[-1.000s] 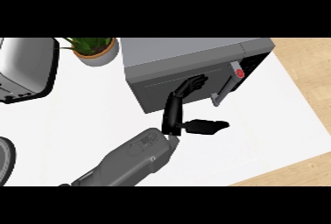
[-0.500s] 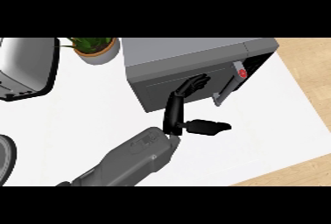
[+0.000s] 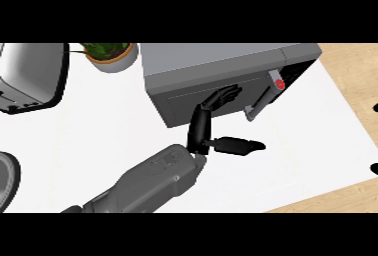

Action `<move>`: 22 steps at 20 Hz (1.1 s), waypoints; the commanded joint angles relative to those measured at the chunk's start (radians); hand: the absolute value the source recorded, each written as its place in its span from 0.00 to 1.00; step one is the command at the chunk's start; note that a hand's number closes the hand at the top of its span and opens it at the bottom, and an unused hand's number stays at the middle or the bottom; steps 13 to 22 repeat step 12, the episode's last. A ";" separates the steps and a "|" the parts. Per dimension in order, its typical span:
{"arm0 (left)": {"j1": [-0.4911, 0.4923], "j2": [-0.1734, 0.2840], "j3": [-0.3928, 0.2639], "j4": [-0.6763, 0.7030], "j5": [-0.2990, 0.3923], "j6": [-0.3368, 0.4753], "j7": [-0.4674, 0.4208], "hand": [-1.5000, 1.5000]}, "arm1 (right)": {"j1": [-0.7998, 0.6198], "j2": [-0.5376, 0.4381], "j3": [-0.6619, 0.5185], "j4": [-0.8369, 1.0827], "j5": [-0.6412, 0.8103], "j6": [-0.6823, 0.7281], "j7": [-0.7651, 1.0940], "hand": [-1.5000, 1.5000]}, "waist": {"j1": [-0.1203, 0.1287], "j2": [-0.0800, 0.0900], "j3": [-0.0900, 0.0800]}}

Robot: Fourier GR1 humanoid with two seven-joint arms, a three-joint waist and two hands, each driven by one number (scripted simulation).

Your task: Pick up the milk, place it into the microwave and close the microwave

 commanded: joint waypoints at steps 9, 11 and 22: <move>-0.075 0.001 0.078 0.101 0.069 0.017 -0.022 0.00 | -0.063 -0.021 -0.009 0.131 -0.153 0.076 0.056 0.00 | -0.014 0.010 -0.002; -0.066 0.001 0.074 0.104 0.074 0.018 -0.040 0.00 | -0.068 -0.037 -0.018 0.153 -0.169 0.096 0.058 0.00 | -0.020 0.010 -0.001; -0.065 0.001 0.079 0.107 0.082 0.016 -0.040 0.00 | -0.074 -0.041 -0.015 0.156 -0.169 0.098 0.062 0.00 | -0.019 0.012 -0.002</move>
